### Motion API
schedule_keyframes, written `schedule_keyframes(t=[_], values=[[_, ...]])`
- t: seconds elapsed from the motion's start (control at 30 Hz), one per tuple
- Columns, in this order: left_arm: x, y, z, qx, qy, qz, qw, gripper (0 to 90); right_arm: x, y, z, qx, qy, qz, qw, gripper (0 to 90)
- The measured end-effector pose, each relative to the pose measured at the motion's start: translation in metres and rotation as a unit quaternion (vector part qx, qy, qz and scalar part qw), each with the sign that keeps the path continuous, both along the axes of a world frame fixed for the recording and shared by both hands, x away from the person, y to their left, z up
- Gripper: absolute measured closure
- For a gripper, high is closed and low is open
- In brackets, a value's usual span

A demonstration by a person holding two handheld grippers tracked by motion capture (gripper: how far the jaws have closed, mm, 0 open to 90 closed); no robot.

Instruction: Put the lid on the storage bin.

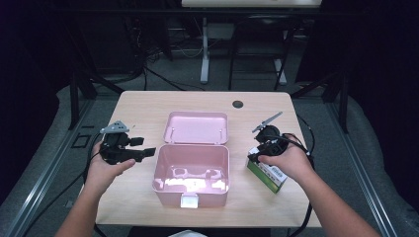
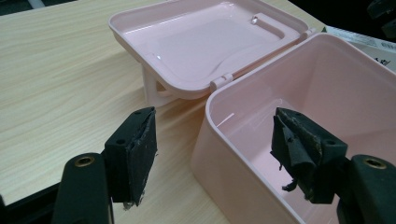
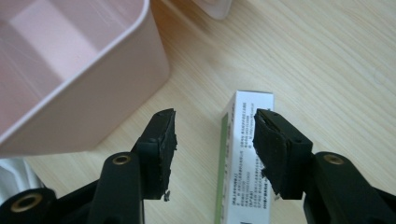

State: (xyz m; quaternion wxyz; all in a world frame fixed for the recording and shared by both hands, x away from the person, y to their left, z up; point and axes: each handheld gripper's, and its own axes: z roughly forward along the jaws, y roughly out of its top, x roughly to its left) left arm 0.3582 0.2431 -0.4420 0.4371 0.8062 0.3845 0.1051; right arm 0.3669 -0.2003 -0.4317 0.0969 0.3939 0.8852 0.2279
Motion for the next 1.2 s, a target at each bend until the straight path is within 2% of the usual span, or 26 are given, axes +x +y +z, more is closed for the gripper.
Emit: schedule_keyframes(t=[0.13, 0.2, 0.27, 0.53, 0.67, 0.73, 0.93, 1.03, 1.13, 1.2], values=[[0.0, 0.0, 0.0, 0.0, -0.004, 0.002, 1.0, 31.4, 0.002, -0.001, 0.002, -0.009, -0.001, -0.006, 0.9999, 49.2], [0.0, 0.0, 0.0, 0.005, -0.003, 0.0, 1.0, 31.3, 0.004, -0.002, 0.002, -0.021, -0.001, -0.008, 0.9997, 49.1], [0.0, 0.0, 0.0, 0.009, -0.007, 0.004, 0.9999, 31.6, 0.006, -0.004, 0.002, -0.028, -0.008, -0.009, 0.9995, 48.1], [-0.001, 0.002, 0.001, 0.01, -0.004, 0.003, 0.9999, 40.7, 0.01, -0.009, 0.001, -0.035, 0.015, -0.018, 0.9991, 49.5], [-0.001, 0.003, 0.0, 0.015, -0.006, 0.008, 0.9998, 41.7, 0.011, -0.011, -0.002, -0.06, 0.016, -0.007, 0.9981, 50.5], [-0.001, 0.003, 0.0, 0.011, -0.008, 0.012, 0.9998, 41.7, 0.012, -0.011, -0.004, -0.067, 0.025, -0.006, 0.9974, 54.0], [0.0, 0.004, -0.001, 0.003, -0.003, 0.003, 1.0, 47.4, 0.015, -0.014, -0.007, -0.074, 0.053, -0.011, 0.9958, 55.6], [-0.001, 0.002, -0.001, 0.017, 0.009, -0.004, 0.9998, 52.4, 0.016, -0.015, -0.009, -0.08, 0.059, -0.017, 0.9949, 57.0], [-0.001, 0.0, -0.002, 0.025, 0.007, 0.0, 0.9997, 51.1, 0.017, -0.016, -0.01, -0.083, 0.065, -0.014, 0.9943, 59.2], [-0.001, 0.0, -0.002, 0.022, 0.005, 0.003, 0.9997, 49.5, 0.017, -0.016, -0.01, -0.081, 0.071, -0.016, 0.994, 59.9]])
